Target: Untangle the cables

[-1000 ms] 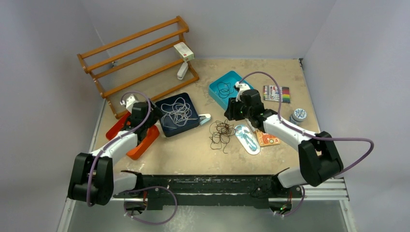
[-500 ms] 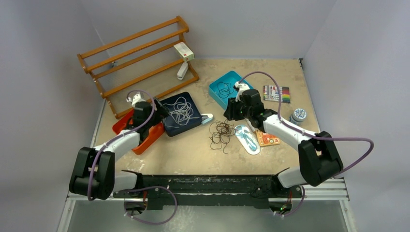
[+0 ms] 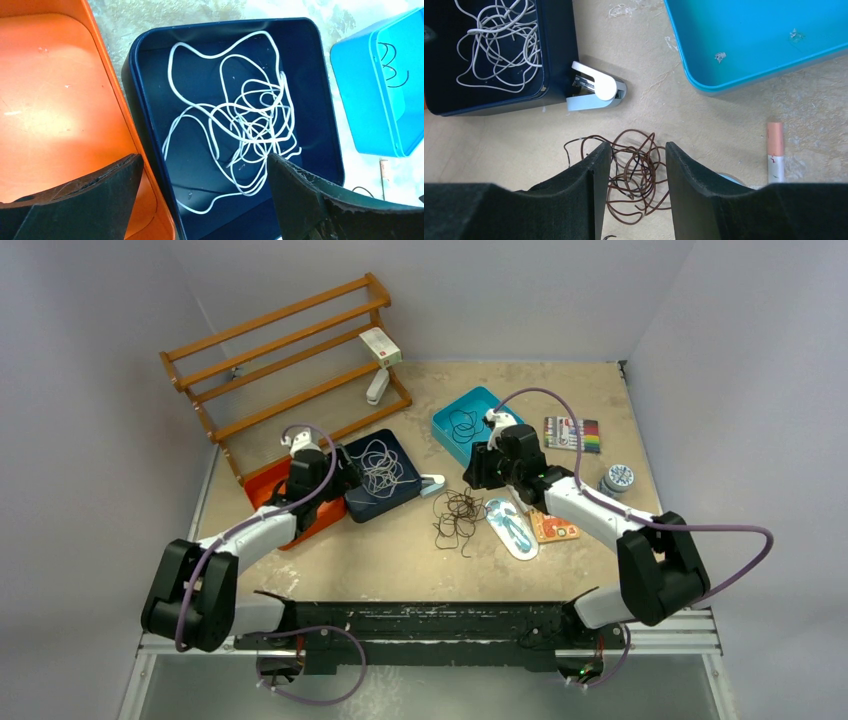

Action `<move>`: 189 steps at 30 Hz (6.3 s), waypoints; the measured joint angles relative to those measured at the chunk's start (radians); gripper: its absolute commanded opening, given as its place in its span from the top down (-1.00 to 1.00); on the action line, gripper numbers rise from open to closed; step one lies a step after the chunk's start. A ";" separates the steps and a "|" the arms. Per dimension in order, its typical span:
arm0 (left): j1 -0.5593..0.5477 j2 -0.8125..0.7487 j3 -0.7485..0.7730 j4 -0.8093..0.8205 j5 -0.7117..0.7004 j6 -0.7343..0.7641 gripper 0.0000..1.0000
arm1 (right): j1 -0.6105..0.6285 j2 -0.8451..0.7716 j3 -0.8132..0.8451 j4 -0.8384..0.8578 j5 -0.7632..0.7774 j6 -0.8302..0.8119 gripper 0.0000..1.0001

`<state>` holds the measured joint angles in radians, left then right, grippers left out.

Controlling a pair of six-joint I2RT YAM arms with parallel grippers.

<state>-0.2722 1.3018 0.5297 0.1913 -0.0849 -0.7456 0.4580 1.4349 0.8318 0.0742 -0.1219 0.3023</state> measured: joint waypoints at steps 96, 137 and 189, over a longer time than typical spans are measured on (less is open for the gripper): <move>-0.471 0.287 0.620 -0.222 0.337 0.544 1.00 | -0.021 -0.354 -0.315 0.385 -0.022 0.063 -0.05; -0.482 0.232 0.637 -0.260 0.312 0.548 0.54 | -0.021 -0.190 -0.316 0.673 -0.325 -0.061 0.93; -0.521 0.177 0.999 -0.485 0.303 0.424 1.00 | 0.104 -0.130 -0.457 0.711 0.159 0.149 0.02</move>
<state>-0.7937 1.4784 1.5288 -0.2935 0.2180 -0.3218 0.5621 1.3052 0.3752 0.7856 0.0376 0.4511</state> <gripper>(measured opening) 0.011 0.490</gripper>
